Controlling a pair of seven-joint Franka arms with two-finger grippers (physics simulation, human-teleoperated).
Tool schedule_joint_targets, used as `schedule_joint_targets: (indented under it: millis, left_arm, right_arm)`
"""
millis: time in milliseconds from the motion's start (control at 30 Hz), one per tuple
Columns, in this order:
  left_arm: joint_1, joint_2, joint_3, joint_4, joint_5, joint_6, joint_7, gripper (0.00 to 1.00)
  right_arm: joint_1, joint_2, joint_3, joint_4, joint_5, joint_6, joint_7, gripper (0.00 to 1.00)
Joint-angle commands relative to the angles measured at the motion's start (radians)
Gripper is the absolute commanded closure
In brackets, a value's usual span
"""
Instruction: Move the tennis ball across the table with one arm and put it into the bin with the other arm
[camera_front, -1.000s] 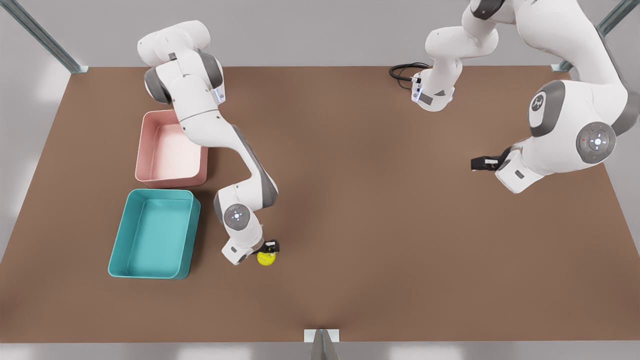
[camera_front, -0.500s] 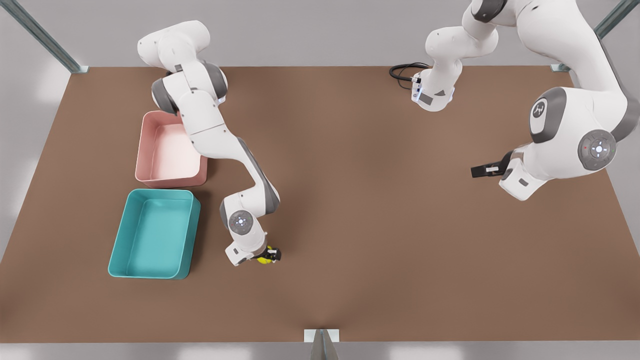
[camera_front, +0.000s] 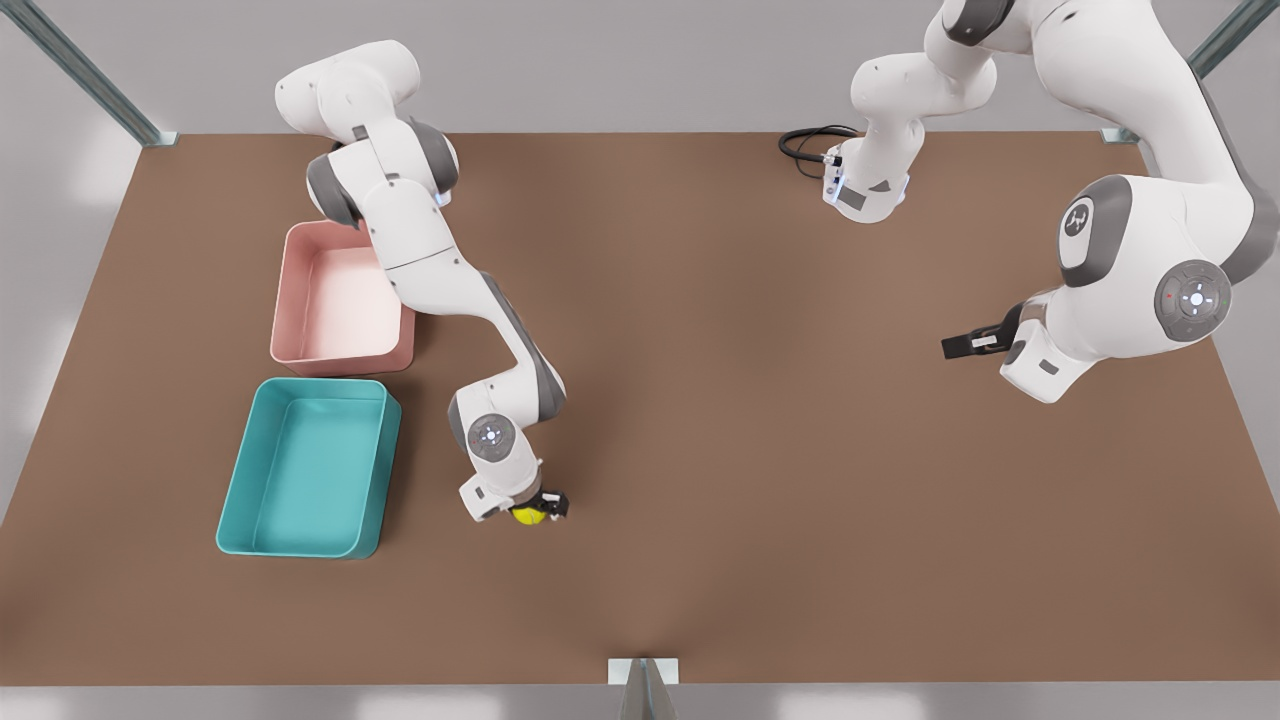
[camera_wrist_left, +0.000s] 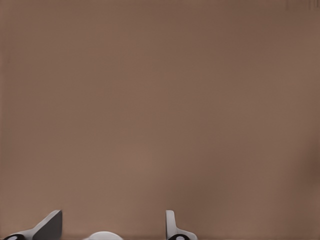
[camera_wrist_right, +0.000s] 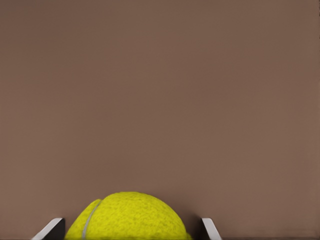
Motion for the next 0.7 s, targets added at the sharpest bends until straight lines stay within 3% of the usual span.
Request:
schedule_joint_targets:
  millis: [0,67,133,167,267,333,433,533,600,667]
  left_arm:
    - [0.0,-0.001,0.0,0.0,0.001,-0.001,-0.046,0.0]
    - [-0.003,-0.001,0.0,0.002,0.001,-0.001,-0.046,0.0]
    - [-0.003,-0.001,0.0,0.002,0.001,-0.001,-0.046,0.0]
    - [-0.003,-0.001,0.0,0.002,0.001,-0.001,-0.046,0.0]
    - [-0.003,-0.001,0.0,0.002,0.002,-0.003,-0.047,0.0]
    - [-0.002,-0.001,0.0,0.002,0.002,-0.003,-0.047,0.0]
    - [-0.002,-0.001,0.0,0.002,0.001,-0.004,-0.047,0.0]
    - [-0.002,-0.001,0.0,0.002,0.001,-0.004,-0.047,0.0]
    - [-0.003,-0.001,0.0,0.002,0.001,-0.004,-0.047,0.0]
    - [-0.003,-0.001,0.0,0.002,0.001,-0.004,-0.047,0.0]
  right_arm:
    - [0.0,-0.007,0.001,-0.011,0.0,0.004,0.049,0.0]
    - [0.0,-0.007,0.001,-0.013,0.0,0.004,0.048,0.01]
    - [0.0,-0.01,0.001,-0.013,0.0,0.004,0.048,0.19]
    - [-0.001,-0.015,0.001,-0.011,0.002,0.004,0.048,0.23]
    - [-0.002,-0.029,0.001,-0.001,0.005,0.004,0.049,0.25]
    - [-0.002,-0.029,0.001,-0.001,0.005,0.004,0.048,0.33]
    - [-0.021,-0.133,0.001,-0.06,0.002,-0.005,-0.018,0.33]
    - [-0.104,-0.383,-0.001,-0.376,0.005,-0.03,-0.25,0.33]
    - [-0.182,-0.463,-0.012,-0.406,0.005,-0.214,-0.388,0.33]
    - [-0.235,-0.489,-0.084,-0.4,0.005,-0.338,-0.579,0.33]
